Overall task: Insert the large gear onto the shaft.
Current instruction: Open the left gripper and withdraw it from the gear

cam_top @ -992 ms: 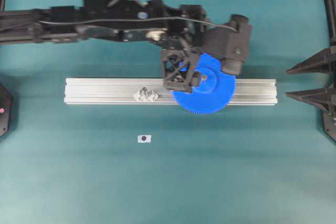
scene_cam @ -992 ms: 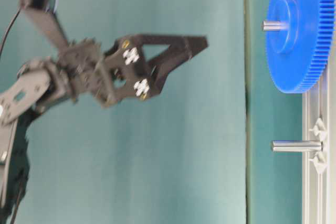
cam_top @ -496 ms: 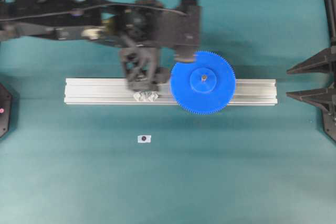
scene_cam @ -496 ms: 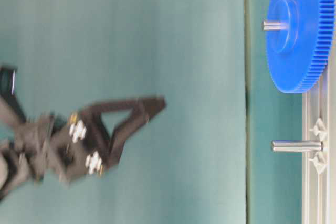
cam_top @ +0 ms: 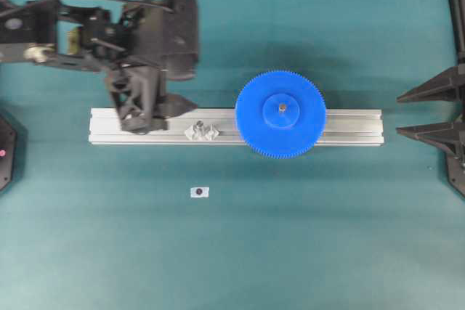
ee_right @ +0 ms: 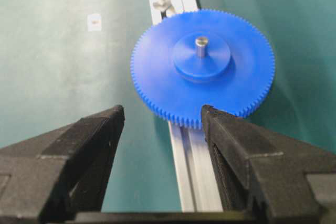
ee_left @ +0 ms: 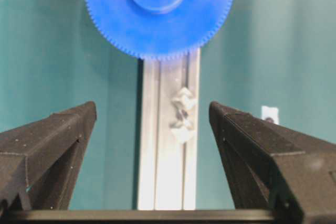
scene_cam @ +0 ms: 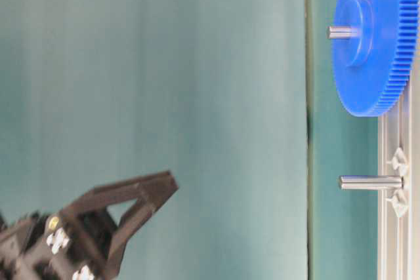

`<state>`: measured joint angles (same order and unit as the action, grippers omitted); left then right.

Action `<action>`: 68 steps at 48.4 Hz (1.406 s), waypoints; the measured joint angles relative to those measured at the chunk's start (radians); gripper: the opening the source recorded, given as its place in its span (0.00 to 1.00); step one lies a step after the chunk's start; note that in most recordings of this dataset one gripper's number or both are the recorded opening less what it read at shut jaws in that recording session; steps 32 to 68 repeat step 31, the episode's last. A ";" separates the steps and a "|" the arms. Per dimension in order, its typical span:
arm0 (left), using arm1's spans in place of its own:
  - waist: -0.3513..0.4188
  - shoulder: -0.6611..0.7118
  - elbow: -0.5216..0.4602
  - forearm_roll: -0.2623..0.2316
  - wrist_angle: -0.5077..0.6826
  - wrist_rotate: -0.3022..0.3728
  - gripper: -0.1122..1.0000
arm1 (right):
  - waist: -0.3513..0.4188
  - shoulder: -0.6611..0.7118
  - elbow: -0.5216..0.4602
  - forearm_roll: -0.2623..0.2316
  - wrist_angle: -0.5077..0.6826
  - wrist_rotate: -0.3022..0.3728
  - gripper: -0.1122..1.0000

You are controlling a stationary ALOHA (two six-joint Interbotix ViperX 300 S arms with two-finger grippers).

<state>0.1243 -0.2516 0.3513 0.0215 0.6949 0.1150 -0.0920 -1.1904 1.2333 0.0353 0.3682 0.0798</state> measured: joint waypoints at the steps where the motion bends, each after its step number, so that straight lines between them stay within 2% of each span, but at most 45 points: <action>1: 0.000 -0.006 0.006 0.000 -0.003 0.002 0.89 | 0.000 -0.002 0.000 0.000 0.002 0.005 0.72; 8: -0.014 -0.044 0.058 0.000 -0.043 0.000 0.90 | 0.000 -0.002 0.002 0.000 0.002 0.032 0.72; 31: -0.046 -0.192 0.244 0.000 -0.279 -0.006 0.90 | 0.000 -0.002 0.002 0.000 0.003 0.034 0.72; 68: -0.046 -0.192 0.244 0.000 -0.279 -0.006 0.90 | 0.000 -0.002 0.002 0.000 0.003 0.034 0.72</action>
